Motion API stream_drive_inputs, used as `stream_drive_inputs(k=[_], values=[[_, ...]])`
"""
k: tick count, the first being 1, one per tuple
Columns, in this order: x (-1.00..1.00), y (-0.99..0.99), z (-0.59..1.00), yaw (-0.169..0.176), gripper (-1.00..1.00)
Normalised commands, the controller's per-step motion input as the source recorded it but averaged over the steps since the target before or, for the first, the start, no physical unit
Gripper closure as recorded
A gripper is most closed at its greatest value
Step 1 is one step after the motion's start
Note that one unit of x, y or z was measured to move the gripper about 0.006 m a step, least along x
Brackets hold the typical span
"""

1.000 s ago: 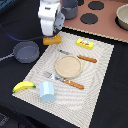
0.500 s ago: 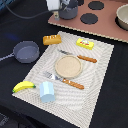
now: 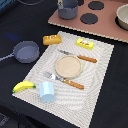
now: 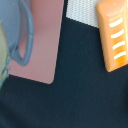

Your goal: Interact with the objects in diverse but meaningful ways.

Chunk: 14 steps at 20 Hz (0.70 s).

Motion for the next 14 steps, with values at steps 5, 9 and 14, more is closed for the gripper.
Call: stream_drive_inputs(k=[5,9,14], values=[[-0.01,0.18,-0.02,-0.121,-1.00],[-0.14,0.02,-0.01,-0.185,-1.00],[-0.23,0.03,-0.01,-0.153,-1.00]])
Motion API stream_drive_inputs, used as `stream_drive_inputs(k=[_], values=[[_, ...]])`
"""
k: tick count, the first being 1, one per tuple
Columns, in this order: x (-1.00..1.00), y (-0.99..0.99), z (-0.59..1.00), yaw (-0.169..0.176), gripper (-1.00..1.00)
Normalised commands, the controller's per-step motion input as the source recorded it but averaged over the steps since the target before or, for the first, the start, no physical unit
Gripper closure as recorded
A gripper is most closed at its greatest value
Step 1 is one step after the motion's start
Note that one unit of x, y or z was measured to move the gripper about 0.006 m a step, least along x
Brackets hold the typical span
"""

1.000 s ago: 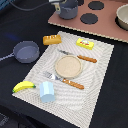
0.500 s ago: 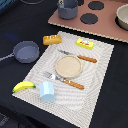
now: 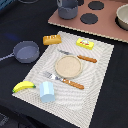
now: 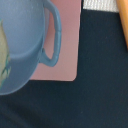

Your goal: Interact with the objects in diverse but meaningful ways.

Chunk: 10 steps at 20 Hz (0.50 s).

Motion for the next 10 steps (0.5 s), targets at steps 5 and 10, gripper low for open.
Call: stream_drive_inputs(k=[5,10], values=[[-0.32,0.04,-0.09,-0.087,-1.00],[-0.29,0.03,-0.15,-0.036,-1.00]])
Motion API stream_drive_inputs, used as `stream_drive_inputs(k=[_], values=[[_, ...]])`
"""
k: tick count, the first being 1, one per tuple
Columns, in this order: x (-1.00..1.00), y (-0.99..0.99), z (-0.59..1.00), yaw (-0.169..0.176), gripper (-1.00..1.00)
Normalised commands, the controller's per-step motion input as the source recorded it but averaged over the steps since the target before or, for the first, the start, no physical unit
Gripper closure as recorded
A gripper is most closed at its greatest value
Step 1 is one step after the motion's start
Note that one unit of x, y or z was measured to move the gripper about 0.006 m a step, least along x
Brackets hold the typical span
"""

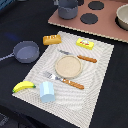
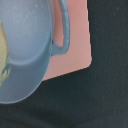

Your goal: Interact with the objects in diverse but meaningful ways.

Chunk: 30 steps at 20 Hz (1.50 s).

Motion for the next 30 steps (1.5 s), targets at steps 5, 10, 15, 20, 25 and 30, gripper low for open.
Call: stream_drive_inputs(k=[5,10,15,20,25,30], values=[[-0.36,0.02,-0.20,-0.041,-1.00],[-0.18,0.02,-0.19,-0.099,-1.00],[-0.17,0.00,-0.20,-0.134,-1.00],[-0.17,0.01,-0.19,-0.128,-1.00],[-0.15,0.03,-0.15,-0.074,-1.00],[-0.03,0.16,-0.05,-0.015,-1.00]])
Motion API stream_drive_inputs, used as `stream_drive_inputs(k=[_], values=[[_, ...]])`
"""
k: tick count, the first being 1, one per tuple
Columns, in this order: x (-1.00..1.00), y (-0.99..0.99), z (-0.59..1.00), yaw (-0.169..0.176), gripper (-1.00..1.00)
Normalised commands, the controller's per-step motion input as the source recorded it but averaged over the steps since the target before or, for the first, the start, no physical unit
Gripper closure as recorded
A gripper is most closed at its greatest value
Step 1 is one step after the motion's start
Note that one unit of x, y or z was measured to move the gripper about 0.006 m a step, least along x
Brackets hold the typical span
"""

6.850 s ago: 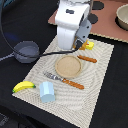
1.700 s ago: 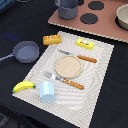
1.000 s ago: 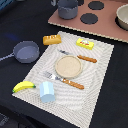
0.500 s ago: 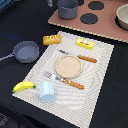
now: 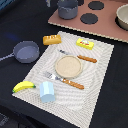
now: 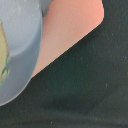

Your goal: Interact with the objects in diverse but meaningful ways.

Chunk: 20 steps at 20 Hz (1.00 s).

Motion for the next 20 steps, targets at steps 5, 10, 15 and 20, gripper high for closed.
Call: stream_drive_inputs(k=[5,10,15,20], values=[[-0.03,0.19,-0.10,0.000,-1.00],[0.00,0.11,-0.17,-0.021,-1.00],[0.00,0.03,-0.23,-0.030,-1.00],[0.00,0.01,-0.23,-0.030,-1.00]])
